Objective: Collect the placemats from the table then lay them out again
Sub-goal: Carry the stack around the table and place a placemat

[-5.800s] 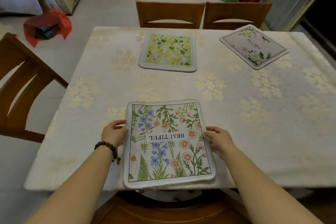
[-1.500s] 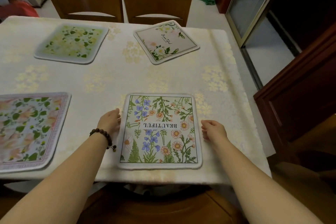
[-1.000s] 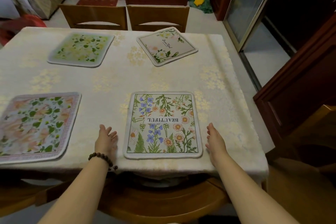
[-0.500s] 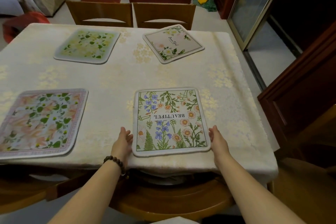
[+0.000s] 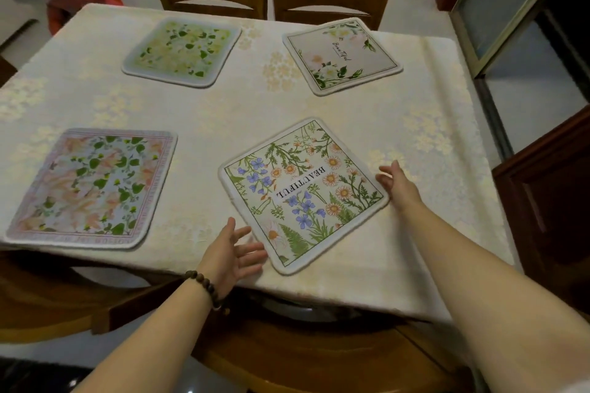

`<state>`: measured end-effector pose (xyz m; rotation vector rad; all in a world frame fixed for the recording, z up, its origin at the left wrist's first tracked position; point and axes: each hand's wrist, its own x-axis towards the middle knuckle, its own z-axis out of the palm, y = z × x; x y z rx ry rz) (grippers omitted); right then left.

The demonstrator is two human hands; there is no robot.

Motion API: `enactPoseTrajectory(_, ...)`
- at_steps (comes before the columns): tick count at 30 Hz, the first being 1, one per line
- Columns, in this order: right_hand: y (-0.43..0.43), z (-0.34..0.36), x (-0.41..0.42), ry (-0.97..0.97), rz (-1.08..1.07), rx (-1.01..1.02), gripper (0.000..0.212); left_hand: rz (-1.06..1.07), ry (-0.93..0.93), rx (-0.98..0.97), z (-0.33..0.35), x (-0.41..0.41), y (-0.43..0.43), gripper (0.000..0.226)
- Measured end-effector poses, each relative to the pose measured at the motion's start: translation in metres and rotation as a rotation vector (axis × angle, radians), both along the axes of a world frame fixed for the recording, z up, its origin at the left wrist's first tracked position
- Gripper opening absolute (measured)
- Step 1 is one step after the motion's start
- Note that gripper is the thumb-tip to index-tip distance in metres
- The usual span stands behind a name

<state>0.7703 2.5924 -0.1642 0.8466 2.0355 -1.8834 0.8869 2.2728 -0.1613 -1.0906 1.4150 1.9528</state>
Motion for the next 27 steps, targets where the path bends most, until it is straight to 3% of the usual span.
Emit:
enactPoseTrajectory(7, -0.013, 0.003, -0.043, -0.014, 0.017, 0.016, 0.051, -0.091, -0.018, 0.002, 0.001, -0.008, -0.013, 0.059)
enactPoseTrajectory(11, -0.032, 0.008, -0.026, 0.099, -0.133, 0.02, 0.048, -0.07, 0.137, -0.154, 0.014, -0.041, -0.042, 0.057)
enactPoseTrajectory(17, -0.088, 0.004, 0.056, 0.117, -0.32, -0.114, 0.025, -0.128, 0.356, -0.432, 0.021, -0.119, -0.073, 0.048)
enactPoseTrajectory(21, -0.105, -0.009, 0.093, 0.091, -0.371, -0.147, 0.02, -0.311, 0.318, -0.535, 0.011, -0.144, -0.074, 0.059)
enactPoseTrajectory(27, -0.109, -0.013, 0.099, 0.045, -0.359, -0.241, 0.02, -0.3, 0.255, -0.494, 0.005, -0.146, -0.068, 0.057)
